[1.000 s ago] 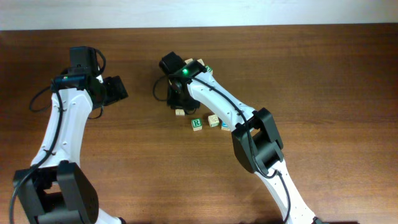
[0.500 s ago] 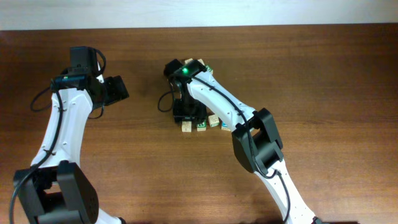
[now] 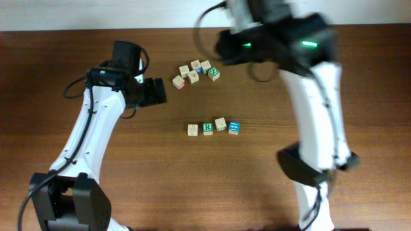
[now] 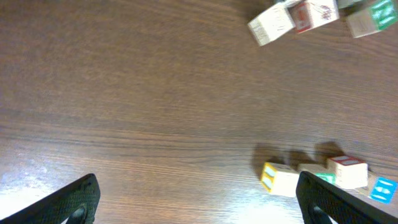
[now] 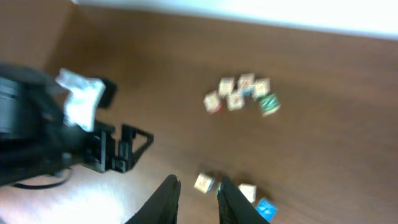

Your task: Rotate 4 blocks

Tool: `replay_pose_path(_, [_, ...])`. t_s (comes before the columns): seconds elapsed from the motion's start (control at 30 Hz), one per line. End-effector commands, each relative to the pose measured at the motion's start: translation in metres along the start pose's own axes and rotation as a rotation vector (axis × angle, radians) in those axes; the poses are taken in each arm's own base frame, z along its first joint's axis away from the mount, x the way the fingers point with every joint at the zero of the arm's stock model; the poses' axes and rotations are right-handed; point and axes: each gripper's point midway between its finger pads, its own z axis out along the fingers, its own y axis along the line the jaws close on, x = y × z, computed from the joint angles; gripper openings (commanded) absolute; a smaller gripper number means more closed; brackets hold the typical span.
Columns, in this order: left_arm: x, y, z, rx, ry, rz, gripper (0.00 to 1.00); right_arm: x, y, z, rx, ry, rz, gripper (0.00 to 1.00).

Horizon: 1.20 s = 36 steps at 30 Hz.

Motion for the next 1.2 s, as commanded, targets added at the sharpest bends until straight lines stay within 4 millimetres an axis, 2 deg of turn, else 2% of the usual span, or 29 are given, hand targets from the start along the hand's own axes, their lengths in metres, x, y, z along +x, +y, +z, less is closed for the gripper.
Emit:
replay_pose_path(0.0, [-0.006,-0.01,-0.017,-0.001,-0.042,0.015,0.99,-0.001,-0.017,-0.069,0.021,-0.078,0.015,0.23])
replay_pose_path(0.07, [-0.004,-0.01,-0.017,-0.004,-0.033,0.017,1.0,0.019,-0.043,-0.078,0.085,-0.008,0.079,0.23])
replay_pose_path(0.13, [-0.004,-0.01,-0.017,-0.003,-0.036,0.017,1.0,0.046,-0.065,-0.068,0.131,0.104,0.159,0.23])
replay_pose_path(0.17, [-0.004,-0.01,-0.017,-0.005,-0.035,0.017,1.0,0.064,-0.074,-0.045,0.15,0.201,0.207,0.23])
replay_pose_path(0.23, [-0.007,-0.01,-0.015,-0.009,-0.043,0.017,1.0,0.093,-0.083,0.02,0.157,0.332,0.243,0.22])
replay_pose_path(0.3, [-0.01,-0.01,-0.015,-0.005,-0.054,-0.006,0.99,0.119,-0.084,0.097,0.149,0.357,0.282,0.22])
replay_pose_path(0.37, [-0.014,-0.007,-0.015,-0.028,-0.077,-0.025,0.98,0.135,-0.088,0.141,0.15,0.34,0.281,0.21])
replay_pose_path(0.4, [-0.019,0.002,-0.016,-0.075,-0.101,-0.066,0.98,0.142,-0.09,0.161,0.167,0.325,0.283,0.21])
replay_pose_path(0.53, [-0.024,0.008,-0.012,-0.117,-0.125,-0.082,0.97,0.182,-0.092,0.221,0.23,0.382,0.325,0.17])
replay_pose_path(0.63, [-0.017,0.011,0.009,-0.139,-0.067,-0.081,0.95,0.21,-0.095,0.243,0.264,0.458,0.341,0.15])
replay_pose_path(0.7, [-0.015,0.011,0.018,-0.144,-0.044,-0.079,0.95,0.224,-0.093,0.251,0.275,0.495,0.339,0.14])
replay_pose_path(0.97, [-0.012,0.009,0.025,-0.137,-0.023,-0.078,0.95,0.245,-0.097,0.245,0.315,0.56,0.393,0.13])
replay_pose_path(1.03, [-0.012,0.009,0.025,-0.136,-0.023,-0.078,0.95,0.237,-0.095,0.245,0.295,0.547,0.399,0.13])
replay_pose_path(1.13, [-0.011,0.006,0.025,-0.118,-0.016,-0.079,0.95,0.211,-0.082,0.243,0.223,0.504,0.379,0.14])
replay_pose_path(1.17, [-0.01,0.003,0.026,-0.104,-0.009,-0.081,0.95,0.212,-0.082,0.241,0.227,0.512,0.38,0.14])
